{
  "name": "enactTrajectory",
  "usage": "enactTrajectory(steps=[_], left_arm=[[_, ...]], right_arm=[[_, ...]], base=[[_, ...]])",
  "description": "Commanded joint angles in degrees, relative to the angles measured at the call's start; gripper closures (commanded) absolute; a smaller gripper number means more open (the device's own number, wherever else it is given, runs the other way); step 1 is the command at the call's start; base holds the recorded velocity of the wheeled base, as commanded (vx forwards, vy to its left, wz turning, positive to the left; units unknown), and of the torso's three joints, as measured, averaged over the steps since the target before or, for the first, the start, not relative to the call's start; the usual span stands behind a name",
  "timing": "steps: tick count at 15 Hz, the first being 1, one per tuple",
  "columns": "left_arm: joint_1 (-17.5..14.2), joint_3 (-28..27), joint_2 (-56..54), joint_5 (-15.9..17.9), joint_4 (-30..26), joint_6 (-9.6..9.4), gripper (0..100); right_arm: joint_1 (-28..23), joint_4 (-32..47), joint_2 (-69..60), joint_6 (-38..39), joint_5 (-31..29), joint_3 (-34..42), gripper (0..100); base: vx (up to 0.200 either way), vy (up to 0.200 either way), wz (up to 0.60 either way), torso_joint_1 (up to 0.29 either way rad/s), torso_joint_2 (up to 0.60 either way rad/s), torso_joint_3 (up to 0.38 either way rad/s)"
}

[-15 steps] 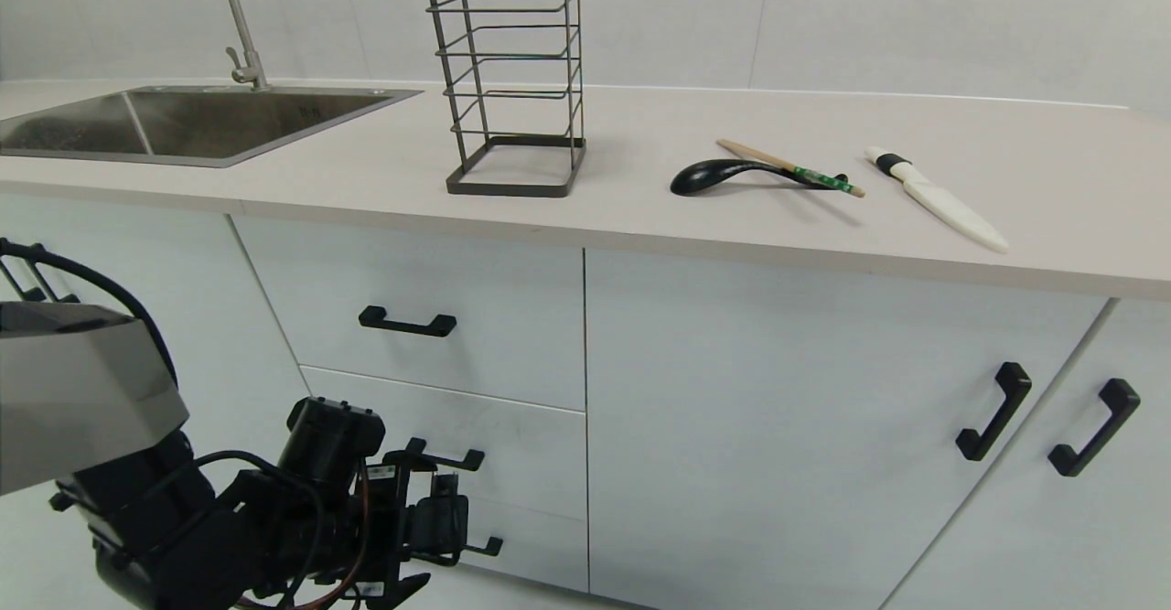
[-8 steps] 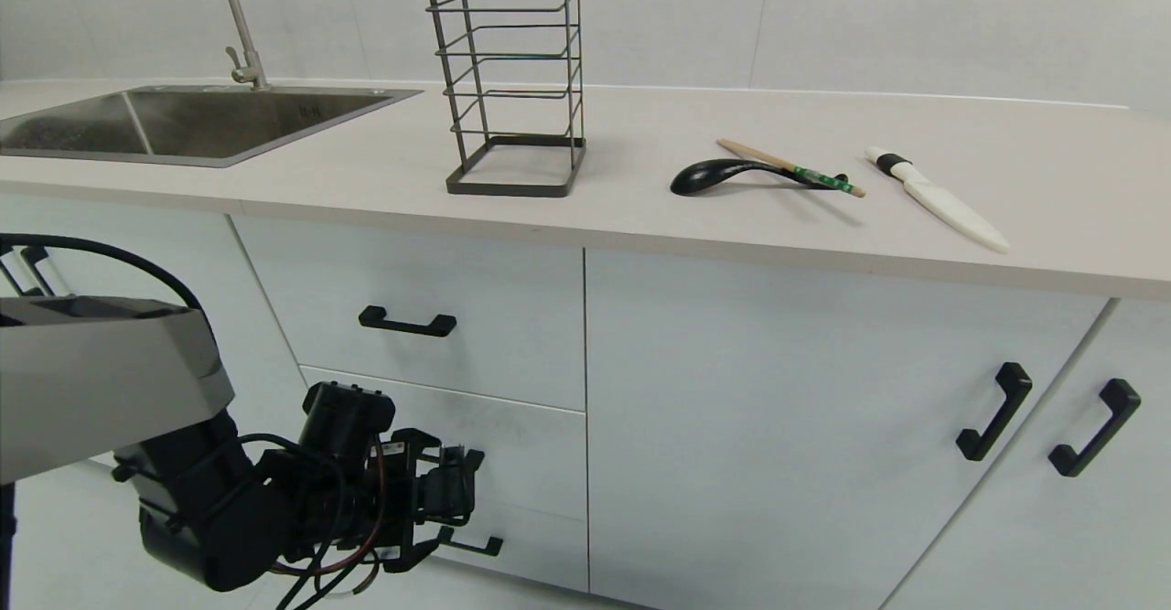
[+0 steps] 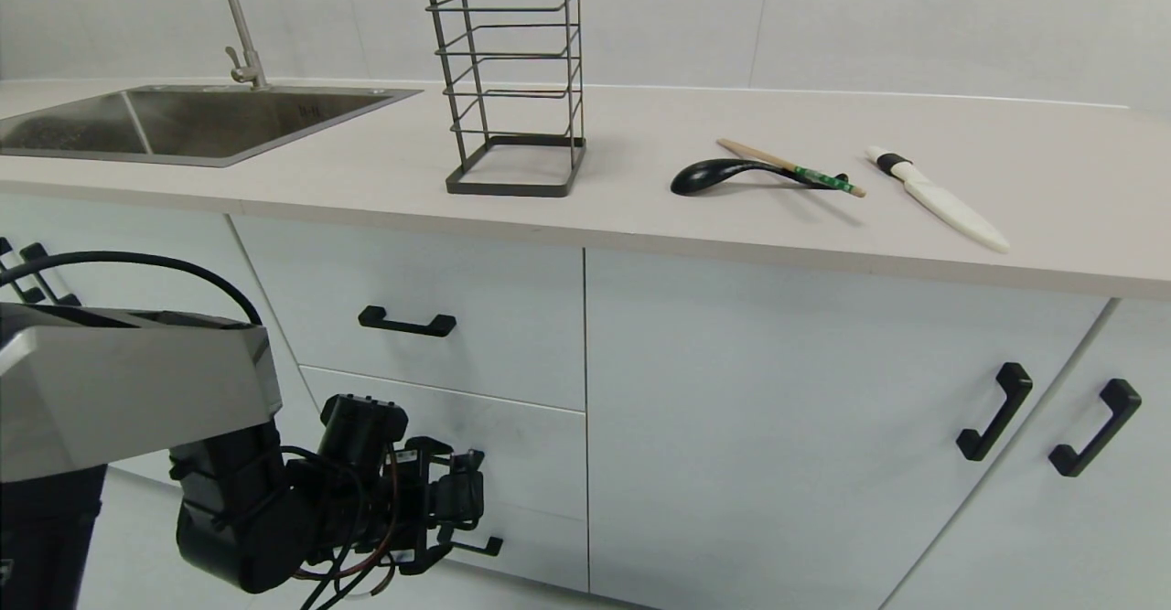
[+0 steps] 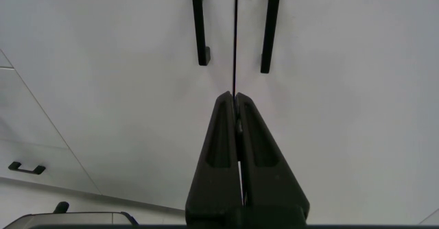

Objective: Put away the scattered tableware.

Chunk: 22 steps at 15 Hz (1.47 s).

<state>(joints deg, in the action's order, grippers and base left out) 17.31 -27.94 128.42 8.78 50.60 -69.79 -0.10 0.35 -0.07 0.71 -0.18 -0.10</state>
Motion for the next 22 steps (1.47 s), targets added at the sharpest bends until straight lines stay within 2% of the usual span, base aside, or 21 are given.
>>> enactTrajectory(steps=[1, 10, 13, 22], left_arm=[[-0.17, -1.5, 1.4, 0.01, 0.02, 0.01, 0], [-0.26, -3.61, 4.83, 0.01, 0.02, -0.17, 0], [-0.44, -3.17, 4.74, -0.43, -0.07, -4.48, 0], [-0.08, -0.01, 3.86, -0.43, 0.02, -4.56, 0]], right_arm=[[0.01, 0.0, 0.07, 0.0, 0.01, 0.01, 100], [0.01, 0.0, 0.07, 0.0, 0.01, 0.01, 100], [0.01, 0.0, 0.07, 0.0, 0.01, 0.01, 100], [0.01, 0.0, 0.07, 0.0, 0.01, 0.01, 100]], base=[[0.0, 0.0, 0.0, 0.0, 0.0, 0.0], [0.0, 0.0, 0.0, 0.0, 0.0, 0.0], [0.0, 0.0, 0.0, 0.0, 0.0, 0.0], [0.0, 0.0, 0.0, 0.0, 0.0, 0.0]])
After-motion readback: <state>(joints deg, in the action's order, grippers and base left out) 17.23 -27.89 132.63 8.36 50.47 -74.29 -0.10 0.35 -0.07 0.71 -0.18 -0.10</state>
